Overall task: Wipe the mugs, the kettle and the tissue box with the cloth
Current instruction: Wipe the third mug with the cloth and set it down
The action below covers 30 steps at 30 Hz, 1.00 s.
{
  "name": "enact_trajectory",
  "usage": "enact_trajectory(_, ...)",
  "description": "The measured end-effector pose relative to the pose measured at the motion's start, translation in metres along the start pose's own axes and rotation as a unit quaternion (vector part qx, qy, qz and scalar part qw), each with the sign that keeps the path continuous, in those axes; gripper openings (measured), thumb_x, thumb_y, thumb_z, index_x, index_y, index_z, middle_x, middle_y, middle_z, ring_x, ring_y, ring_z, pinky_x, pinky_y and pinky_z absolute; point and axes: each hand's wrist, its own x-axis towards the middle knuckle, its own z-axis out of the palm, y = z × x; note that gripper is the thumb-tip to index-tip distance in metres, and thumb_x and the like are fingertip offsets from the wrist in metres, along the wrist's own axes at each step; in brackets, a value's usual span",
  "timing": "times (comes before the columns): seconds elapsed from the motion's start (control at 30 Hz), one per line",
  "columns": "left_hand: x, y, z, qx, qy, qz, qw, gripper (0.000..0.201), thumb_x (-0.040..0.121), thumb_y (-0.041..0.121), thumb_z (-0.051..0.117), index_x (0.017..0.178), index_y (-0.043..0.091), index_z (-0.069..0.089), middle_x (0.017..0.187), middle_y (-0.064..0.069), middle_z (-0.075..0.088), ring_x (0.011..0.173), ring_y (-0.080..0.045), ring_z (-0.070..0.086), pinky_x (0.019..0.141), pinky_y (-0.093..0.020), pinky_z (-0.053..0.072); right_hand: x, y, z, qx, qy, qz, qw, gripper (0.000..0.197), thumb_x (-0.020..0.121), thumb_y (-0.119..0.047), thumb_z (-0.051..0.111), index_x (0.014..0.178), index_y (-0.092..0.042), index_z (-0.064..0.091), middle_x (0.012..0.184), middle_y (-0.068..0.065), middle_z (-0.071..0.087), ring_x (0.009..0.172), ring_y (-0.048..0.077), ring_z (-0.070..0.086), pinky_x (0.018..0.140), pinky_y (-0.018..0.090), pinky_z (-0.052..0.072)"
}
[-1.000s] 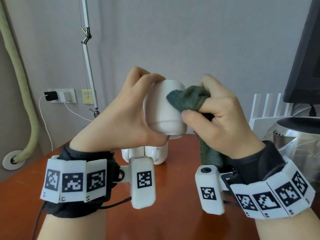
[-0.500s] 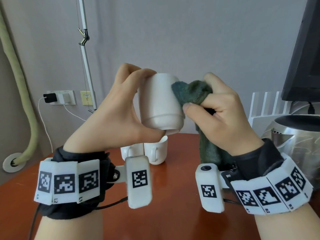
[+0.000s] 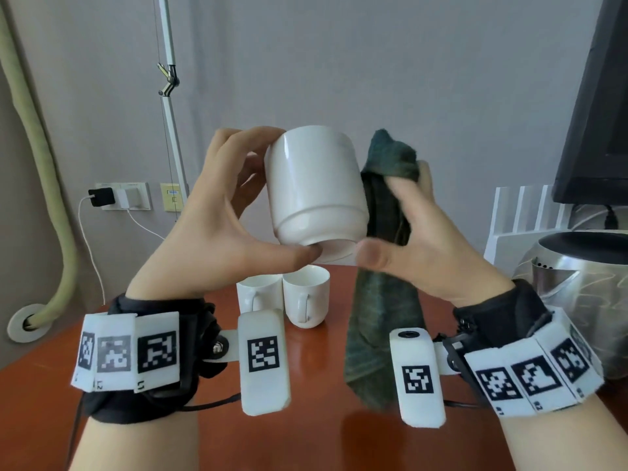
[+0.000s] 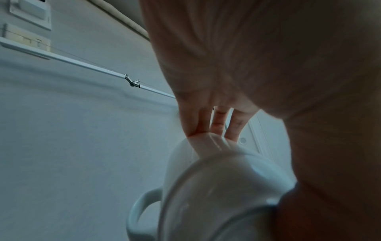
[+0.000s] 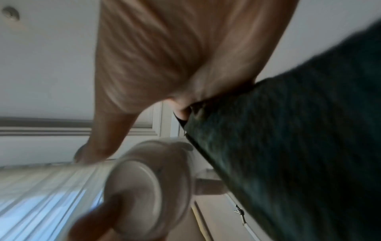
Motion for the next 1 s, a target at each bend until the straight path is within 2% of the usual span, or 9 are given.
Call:
enact_trajectory(0.1, -0.001, 0.002, 0.001, -0.06, -0.026, -0.008, 0.998, 0.086, 0.055, 0.022, 0.085, 0.13, 0.019, 0.043, 0.131, -0.019, 0.044, 0.119, -0.023, 0.057, 0.107, -0.042, 0.045, 0.001, 0.005, 0.006, -0.043, -0.023, 0.004, 0.999, 0.084, 0.044, -0.068, 0.077, 0.114, -0.054, 0.034, 0.117, -0.031, 0.024, 0.114, -0.02, 0.034, 0.093, 0.0, 0.032)
enact_trajectory(0.3, -0.001, -0.004, 0.001, -0.051, -0.08, -0.03, 0.995, 0.092, 0.06, 0.02, 0.082, 0.139, 0.011, 0.034, 0.139, -0.008, 0.045, 0.133, -0.023, 0.049, 0.114, -0.049, 0.035, 0.0, 0.005, 0.005, -0.069, 0.038, -0.034, 0.996, 0.094, 0.052, -0.049, 0.084, 0.128, -0.037, 0.031, 0.123, -0.01, 0.03, 0.118, -0.009, 0.038, 0.096, 0.005, 0.034)
enact_trajectory(0.47, 0.0, -0.003, 0.001, 0.121, -0.105, -0.026, 0.987, 0.107, 0.057, 0.027, 0.082, 0.15, 0.024, 0.027, 0.141, 0.008, 0.043, 0.138, -0.013, 0.037, 0.113, -0.024, 0.028, 0.0, 0.005, 0.001, -0.155, 0.058, -0.038, 0.985, 0.097, 0.051, -0.044, 0.086, 0.13, -0.025, 0.035, 0.119, -0.007, 0.029, 0.109, -0.005, 0.043, 0.092, 0.005, 0.035)
enact_trajectory(0.57, 0.002, 0.0, 0.006, 0.2, -0.097, 0.005, 0.975, 0.1, 0.055, 0.03, 0.08, 0.143, 0.017, 0.035, 0.129, 0.01, 0.041, 0.128, -0.003, 0.039, 0.101, -0.006, 0.028, 0.0, 0.006, 0.0, -0.182, 0.065, -0.025, 0.981, 0.096, 0.05, -0.042, 0.088, 0.129, -0.026, 0.036, 0.113, -0.014, 0.026, 0.102, 0.0, 0.046, 0.088, 0.004, 0.038)
enact_trajectory(0.67, 0.004, -0.002, 0.006, 0.203, -0.068, 0.018, 0.977, 0.095, 0.052, 0.028, 0.082, 0.137, 0.012, 0.043, 0.122, 0.006, 0.045, 0.119, -0.002, 0.045, 0.1, -0.007, 0.032, 0.0, 0.004, 0.0, -0.189, 0.061, -0.034, 0.979, 0.098, 0.053, -0.041, 0.088, 0.134, -0.024, 0.035, 0.114, -0.013, 0.025, 0.106, -0.002, 0.045, 0.088, 0.0, 0.035)
enact_trajectory(0.77, 0.003, -0.009, 0.002, 0.202, -0.021, 0.012, 0.979, 0.093, 0.05, 0.027, 0.083, 0.134, 0.01, 0.048, 0.118, 0.001, 0.049, 0.115, -0.006, 0.049, 0.102, -0.012, 0.036, -0.002, 0.002, -0.005, -0.111, 0.032, -0.028, 0.993, 0.098, 0.058, -0.042, 0.088, 0.139, -0.022, 0.037, 0.118, -0.01, 0.031, 0.11, -0.008, 0.044, 0.09, 0.001, 0.033)
enact_trajectory(0.87, 0.003, -0.014, -0.004, 0.235, 0.025, 0.001, 0.972, 0.092, 0.05, 0.033, 0.079, 0.132, 0.006, 0.049, 0.114, 0.003, 0.045, 0.106, 0.003, 0.047, 0.095, -0.003, 0.031, -0.001, 0.007, -0.002, 0.081, 0.059, 0.013, 0.995, 0.051, 0.069, -0.042, 0.079, 0.114, -0.027, 0.061, 0.113, -0.001, 0.05, 0.1, 0.001, 0.056, 0.088, 0.017, 0.045)
enact_trajectory(0.93, 0.003, -0.017, -0.007, 0.234, 0.04, -0.003, 0.971, 0.093, 0.05, 0.042, 0.074, 0.131, 0.005, 0.049, 0.114, 0.002, 0.044, 0.103, 0.0, 0.047, 0.095, -0.003, 0.032, 0.003, 0.013, 0.005, 0.229, 0.138, 0.091, 0.959, 0.016, 0.081, -0.03, 0.072, 0.092, -0.019, 0.069, 0.09, 0.003, 0.065, 0.081, 0.007, 0.061, 0.075, 0.025, 0.049)
enact_trajectory(1.0, 0.002, -0.019, -0.009, 0.221, 0.045, -0.01, 0.974, 0.094, 0.049, 0.044, 0.073, 0.132, 0.007, 0.049, 0.114, 0.003, 0.043, 0.108, -0.004, 0.048, 0.099, -0.007, 0.034, 0.007, 0.015, 0.009, 0.295, 0.173, 0.186, 0.921, 0.013, 0.09, -0.021, 0.063, 0.082, -0.012, 0.067, 0.07, 0.0, 0.064, 0.065, 0.01, 0.058, 0.063, 0.025, 0.047)
